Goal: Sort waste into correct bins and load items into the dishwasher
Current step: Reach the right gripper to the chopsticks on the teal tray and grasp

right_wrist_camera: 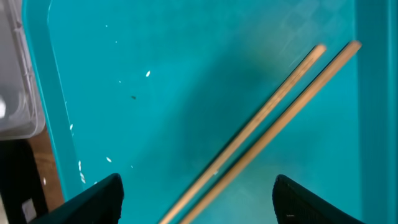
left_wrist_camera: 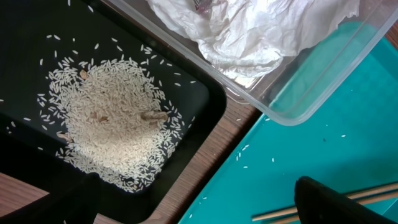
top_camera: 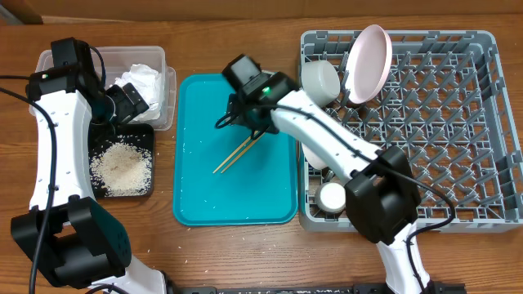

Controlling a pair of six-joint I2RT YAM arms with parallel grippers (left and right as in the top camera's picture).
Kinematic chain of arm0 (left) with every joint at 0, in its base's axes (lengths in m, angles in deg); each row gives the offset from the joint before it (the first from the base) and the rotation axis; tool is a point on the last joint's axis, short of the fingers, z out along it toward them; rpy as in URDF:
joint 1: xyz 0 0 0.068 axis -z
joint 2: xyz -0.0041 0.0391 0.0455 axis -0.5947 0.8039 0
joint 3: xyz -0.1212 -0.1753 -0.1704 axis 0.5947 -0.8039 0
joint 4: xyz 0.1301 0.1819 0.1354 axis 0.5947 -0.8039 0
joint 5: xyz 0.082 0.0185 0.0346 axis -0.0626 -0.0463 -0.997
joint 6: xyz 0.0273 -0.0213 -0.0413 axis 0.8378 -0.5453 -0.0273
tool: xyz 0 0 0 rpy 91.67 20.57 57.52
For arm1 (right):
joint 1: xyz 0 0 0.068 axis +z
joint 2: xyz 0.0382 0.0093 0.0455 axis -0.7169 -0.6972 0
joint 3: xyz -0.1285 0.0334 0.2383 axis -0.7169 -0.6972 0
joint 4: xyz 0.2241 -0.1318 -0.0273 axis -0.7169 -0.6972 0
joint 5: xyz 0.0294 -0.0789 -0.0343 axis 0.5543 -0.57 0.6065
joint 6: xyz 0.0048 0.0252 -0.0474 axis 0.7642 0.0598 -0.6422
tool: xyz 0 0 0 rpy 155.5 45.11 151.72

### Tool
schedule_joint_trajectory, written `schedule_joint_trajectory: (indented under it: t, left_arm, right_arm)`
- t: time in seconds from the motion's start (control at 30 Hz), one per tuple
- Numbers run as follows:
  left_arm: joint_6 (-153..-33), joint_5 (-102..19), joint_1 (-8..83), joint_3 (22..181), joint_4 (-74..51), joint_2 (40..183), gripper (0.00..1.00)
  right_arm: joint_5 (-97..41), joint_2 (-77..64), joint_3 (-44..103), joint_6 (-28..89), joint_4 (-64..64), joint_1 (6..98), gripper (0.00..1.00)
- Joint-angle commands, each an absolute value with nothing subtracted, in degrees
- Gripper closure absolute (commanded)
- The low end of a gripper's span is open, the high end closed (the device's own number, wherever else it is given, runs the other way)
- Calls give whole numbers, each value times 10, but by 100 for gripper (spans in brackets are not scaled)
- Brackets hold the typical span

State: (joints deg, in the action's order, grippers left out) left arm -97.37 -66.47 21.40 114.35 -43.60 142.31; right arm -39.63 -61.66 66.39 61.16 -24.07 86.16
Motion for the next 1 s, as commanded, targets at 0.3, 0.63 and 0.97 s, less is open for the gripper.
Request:
schedule_joint_trajectory:
  t: [0.3, 0.63, 0.97]
  left_arm:
    - [-965, -661, 216, 1142, -436, 1413, 0]
    - [-965, -661, 216, 1142, -436, 1413, 0]
    - [-965, -661, 216, 1142, -436, 1413, 0]
  right_arm:
    - [-434, -694, 668, 708, -201, 867, 28]
    - [-444, -700, 668, 688, -179, 866, 32]
    - [-456, -700, 675, 622, -161, 866, 33]
